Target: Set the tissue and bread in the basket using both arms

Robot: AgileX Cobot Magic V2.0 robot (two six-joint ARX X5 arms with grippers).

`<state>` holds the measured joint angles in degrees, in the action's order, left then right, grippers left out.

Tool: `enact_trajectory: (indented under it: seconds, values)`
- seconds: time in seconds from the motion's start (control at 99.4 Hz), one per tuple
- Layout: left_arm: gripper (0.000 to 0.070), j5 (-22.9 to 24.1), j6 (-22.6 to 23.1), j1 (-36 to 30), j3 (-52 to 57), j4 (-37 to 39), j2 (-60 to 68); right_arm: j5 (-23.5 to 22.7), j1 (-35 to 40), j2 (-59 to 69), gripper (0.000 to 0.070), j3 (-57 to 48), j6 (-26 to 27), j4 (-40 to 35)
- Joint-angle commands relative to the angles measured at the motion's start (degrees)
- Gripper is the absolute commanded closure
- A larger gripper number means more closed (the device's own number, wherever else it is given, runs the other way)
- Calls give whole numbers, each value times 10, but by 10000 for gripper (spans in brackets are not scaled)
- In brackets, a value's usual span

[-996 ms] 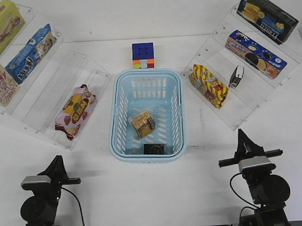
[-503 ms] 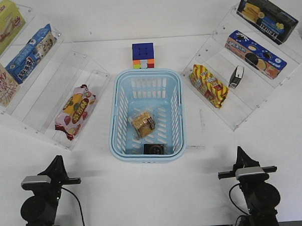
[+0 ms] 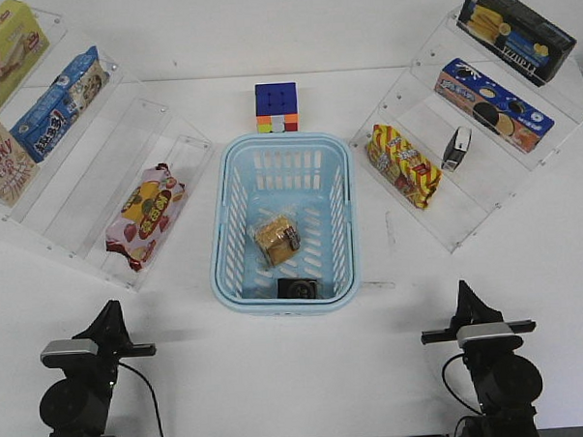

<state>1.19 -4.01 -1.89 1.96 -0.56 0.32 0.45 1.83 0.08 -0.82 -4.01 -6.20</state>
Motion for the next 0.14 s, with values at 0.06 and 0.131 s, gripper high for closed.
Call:
enact_trajectory:
  seconds: [0.06, 0.131]
  values:
    - [699, -1, 3, 0, -12, 6, 0, 0, 0, 0, 700, 1, 10, 6]
    - [699, -1, 3, 0, -12, 6, 0, 0, 0, 0, 700, 1, 10, 6]
